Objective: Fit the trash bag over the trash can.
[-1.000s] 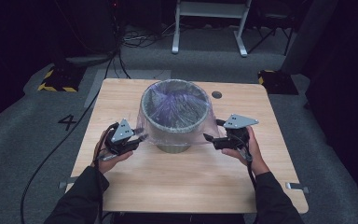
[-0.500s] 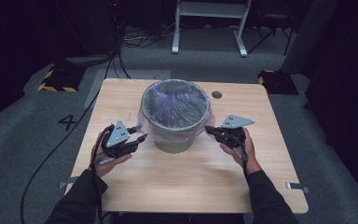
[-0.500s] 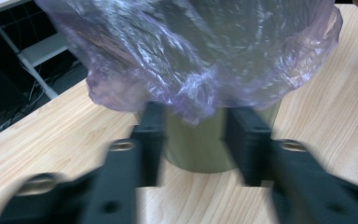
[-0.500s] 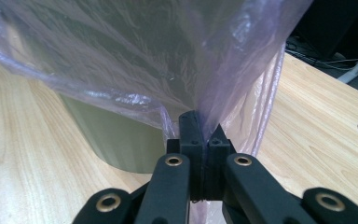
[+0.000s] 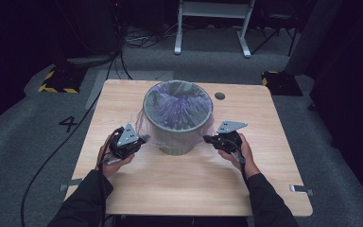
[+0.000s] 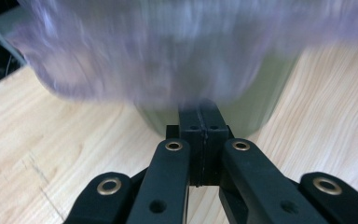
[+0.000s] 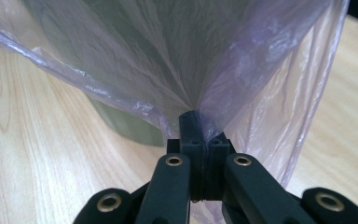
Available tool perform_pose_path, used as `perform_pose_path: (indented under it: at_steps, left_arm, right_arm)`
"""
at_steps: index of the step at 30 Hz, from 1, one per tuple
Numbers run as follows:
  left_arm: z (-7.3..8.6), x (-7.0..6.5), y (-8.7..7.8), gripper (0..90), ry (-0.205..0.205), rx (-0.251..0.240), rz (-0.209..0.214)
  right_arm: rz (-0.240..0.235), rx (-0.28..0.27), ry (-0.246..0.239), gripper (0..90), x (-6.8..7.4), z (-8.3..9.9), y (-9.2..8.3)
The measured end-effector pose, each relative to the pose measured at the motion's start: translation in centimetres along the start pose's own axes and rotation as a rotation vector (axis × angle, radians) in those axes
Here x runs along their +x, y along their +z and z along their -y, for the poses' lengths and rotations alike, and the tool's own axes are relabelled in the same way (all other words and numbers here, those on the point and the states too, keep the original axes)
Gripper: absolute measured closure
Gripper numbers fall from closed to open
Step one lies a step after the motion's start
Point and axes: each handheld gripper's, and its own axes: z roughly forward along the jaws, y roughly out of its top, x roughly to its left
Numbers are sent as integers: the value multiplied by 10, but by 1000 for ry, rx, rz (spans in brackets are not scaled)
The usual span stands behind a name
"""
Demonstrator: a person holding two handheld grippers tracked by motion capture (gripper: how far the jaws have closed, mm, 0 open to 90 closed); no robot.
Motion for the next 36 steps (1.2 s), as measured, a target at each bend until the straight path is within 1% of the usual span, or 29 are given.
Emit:
perform_pose_path:
  at_steps: [2,3,5,7,8,10,12,13,14,15,16,17,18,21,22,23,25,26,28,29,30,31,34,36]
  left_arm:
    - [4,0,4,900,0,31,-1]
    - [5,1,4,900,-3,30,1]
    - [7,2,4,900,-19,19,13]
    - [8,2,2,895,-30,4,24]
    - [8,2,1,763,-49,4,18]
    - [8,1,-1,592,-66,-9,48]
    - [7,-2,-5,424,-92,-31,52]
    - [7,-3,-7,336,-108,-46,52]
    - [6,-5,-11,269,-120,-65,33]
    - [6,-6,-15,230,-128,-85,20]
    - [5,-6,-20,218,-130,-107,11]
    - [4,-6,-24,199,-132,-121,-8]
    - [4,-6,-28,191,-135,-135,-36]
    - [4,0,-40,164,-155,-183,-29]
    - [4,1,-42,156,-157,-191,-27]
    - [4,3,-46,155,-161,-210,-42]
    - [0,2,-49,154,-133,-210,-61]
    - [-4,0,-49,154,-100,-207,-72]
    - [-8,-3,-48,153,-43,-206,-50]
    - [-10,-5,-45,153,-19,-191,-47]
    - [-12,-6,-40,152,1,-166,-37]
    - [-14,-7,-35,150,13,-146,-28]
    - [-19,-8,-20,154,34,-93,-62]
    - [-21,-8,-16,155,42,-83,-69]
  right_arm:
    - [-5,29,3,900,0,2,5]
    - [-7,45,2,900,1,3,8]
    - [-17,56,7,900,1,6,11]
    - [-16,61,11,900,1,6,13]
    - [-12,62,12,900,1,6,13]
    - [-5,58,8,900,1,6,12]
    - [0,57,3,900,2,6,12]
    - [7,58,-2,900,2,6,12]
    - [13,58,-6,900,3,6,11]
    - [18,51,-8,897,4,5,11]
    - [20,50,-10,892,5,5,11]
    - [27,48,-17,885,5,5,10]
    - [32,47,-20,881,6,4,10]
    - [43,42,-26,866,7,2,9]
    - [48,40,-33,866,7,2,8]
    - [50,40,-32,866,7,1,8]
    - [53,37,-34,862,6,1,6]
    - [51,33,-34,861,6,0,6]
    - [53,28,-33,857,6,-1,4]
    - [56,27,-36,853,6,-1,4]
    - [51,25,-38,848,6,-2,4]
    - [51,26,-41,841,6,-3,4]
    - [54,31,-59,832,9,-5,4]
    - [56,31,-68,829,10,-6,4]
